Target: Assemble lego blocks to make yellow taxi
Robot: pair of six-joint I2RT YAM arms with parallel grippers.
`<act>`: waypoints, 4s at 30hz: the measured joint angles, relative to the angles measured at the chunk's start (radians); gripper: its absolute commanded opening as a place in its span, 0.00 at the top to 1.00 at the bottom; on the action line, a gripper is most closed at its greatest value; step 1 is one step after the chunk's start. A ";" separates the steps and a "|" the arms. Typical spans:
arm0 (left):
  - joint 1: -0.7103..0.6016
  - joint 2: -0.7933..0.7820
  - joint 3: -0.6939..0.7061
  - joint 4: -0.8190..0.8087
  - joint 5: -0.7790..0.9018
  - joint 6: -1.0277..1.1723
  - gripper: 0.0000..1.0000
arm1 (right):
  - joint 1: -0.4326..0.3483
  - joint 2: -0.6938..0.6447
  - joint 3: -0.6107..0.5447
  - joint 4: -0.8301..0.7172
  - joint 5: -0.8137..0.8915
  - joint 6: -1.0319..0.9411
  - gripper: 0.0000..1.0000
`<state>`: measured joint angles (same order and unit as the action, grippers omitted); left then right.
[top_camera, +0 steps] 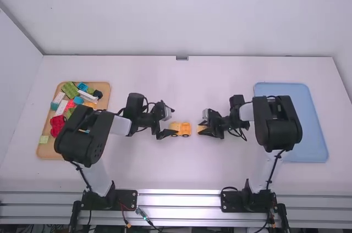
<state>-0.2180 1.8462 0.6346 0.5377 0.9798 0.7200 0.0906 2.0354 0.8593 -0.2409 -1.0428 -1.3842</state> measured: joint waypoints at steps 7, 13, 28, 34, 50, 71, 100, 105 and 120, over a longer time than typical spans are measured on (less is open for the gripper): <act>-0.011 0.095 0.000 0.082 -0.008 0.025 0.01 | 0.045 -0.065 0.014 -0.008 0.002 0.001 0.73; -0.013 0.177 0.015 0.089 0.039 0.039 0.01 | 0.078 -0.079 0.014 0.053 0.003 0.055 0.73; -0.047 0.275 0.164 -0.059 0.067 0.152 0.29 | 0.157 -0.080 0.014 0.089 0.002 0.148 0.74; -0.047 0.277 0.160 -0.059 0.066 0.194 0.36 | 0.178 -0.080 0.014 0.139 0.008 0.189 0.75; -0.048 0.277 0.157 -0.025 0.037 0.183 0.46 | 0.243 -0.080 0.014 0.241 0.134 0.368 0.79; -0.048 0.277 0.152 -0.009 0.033 0.159 0.45 | 0.236 -0.064 0.014 0.294 0.117 0.361 0.81; -0.048 0.277 0.153 -0.011 0.037 0.159 0.44 | 0.220 -0.064 -0.035 0.399 0.091 0.405 0.85; -0.048 0.277 0.153 -0.013 0.038 0.159 0.43 | 0.227 -0.064 -0.035 0.398 0.103 0.416 0.87; -0.048 0.277 0.153 -0.016 0.042 0.160 0.42 | 0.230 -0.050 -0.034 0.406 0.095 0.409 0.76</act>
<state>-0.2665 2.1235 0.7872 0.5217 1.0214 0.8799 0.3210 1.9858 0.8253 0.1646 -0.9478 -0.9752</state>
